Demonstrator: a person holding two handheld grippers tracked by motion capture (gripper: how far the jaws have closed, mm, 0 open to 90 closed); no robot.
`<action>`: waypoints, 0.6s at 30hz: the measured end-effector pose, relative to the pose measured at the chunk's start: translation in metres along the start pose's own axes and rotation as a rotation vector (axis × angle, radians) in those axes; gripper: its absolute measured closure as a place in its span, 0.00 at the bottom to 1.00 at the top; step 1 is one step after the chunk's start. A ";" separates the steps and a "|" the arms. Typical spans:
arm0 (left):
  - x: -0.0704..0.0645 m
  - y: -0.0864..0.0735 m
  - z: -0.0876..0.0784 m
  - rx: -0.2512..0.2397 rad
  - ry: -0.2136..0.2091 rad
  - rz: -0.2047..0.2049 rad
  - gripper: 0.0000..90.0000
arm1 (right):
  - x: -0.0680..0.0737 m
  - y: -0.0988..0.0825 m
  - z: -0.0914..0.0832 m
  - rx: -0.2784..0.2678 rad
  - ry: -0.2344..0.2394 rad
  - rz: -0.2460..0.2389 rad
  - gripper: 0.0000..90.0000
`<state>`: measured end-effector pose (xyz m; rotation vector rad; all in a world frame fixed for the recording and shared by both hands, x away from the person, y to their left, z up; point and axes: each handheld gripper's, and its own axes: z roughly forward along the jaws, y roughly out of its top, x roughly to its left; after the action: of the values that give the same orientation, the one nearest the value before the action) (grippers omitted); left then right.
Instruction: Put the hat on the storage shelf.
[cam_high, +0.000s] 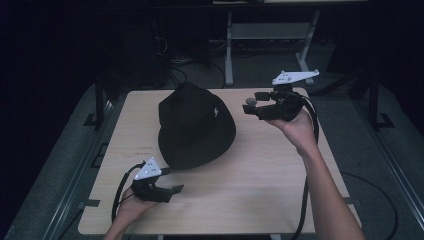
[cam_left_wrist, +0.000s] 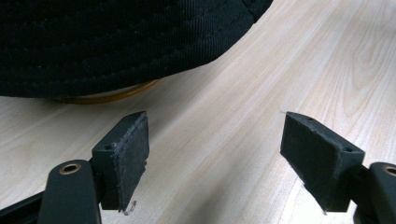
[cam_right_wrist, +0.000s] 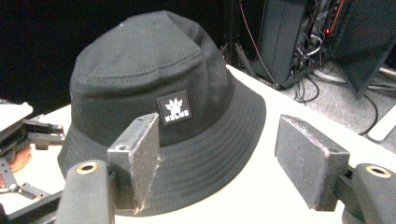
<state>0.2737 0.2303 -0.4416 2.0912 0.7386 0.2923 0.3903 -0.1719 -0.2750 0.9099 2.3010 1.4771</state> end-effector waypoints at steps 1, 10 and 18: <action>0.000 0.000 0.000 -0.002 0.001 -0.001 0.26 | 0.000 -0.001 -0.001 -0.004 -0.003 0.001 0.33; 0.000 0.000 0.001 -0.003 0.000 0.001 0.25 | -0.003 -0.015 -0.016 -0.003 -0.027 0.009 0.30; 0.000 0.000 0.002 0.001 -0.001 0.003 0.25 | -0.004 -0.028 -0.027 -0.010 -0.039 0.023 0.30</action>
<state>0.2740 0.2292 -0.4428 2.0937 0.7354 0.2918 0.3690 -0.2021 -0.2877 0.9568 2.2611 1.4656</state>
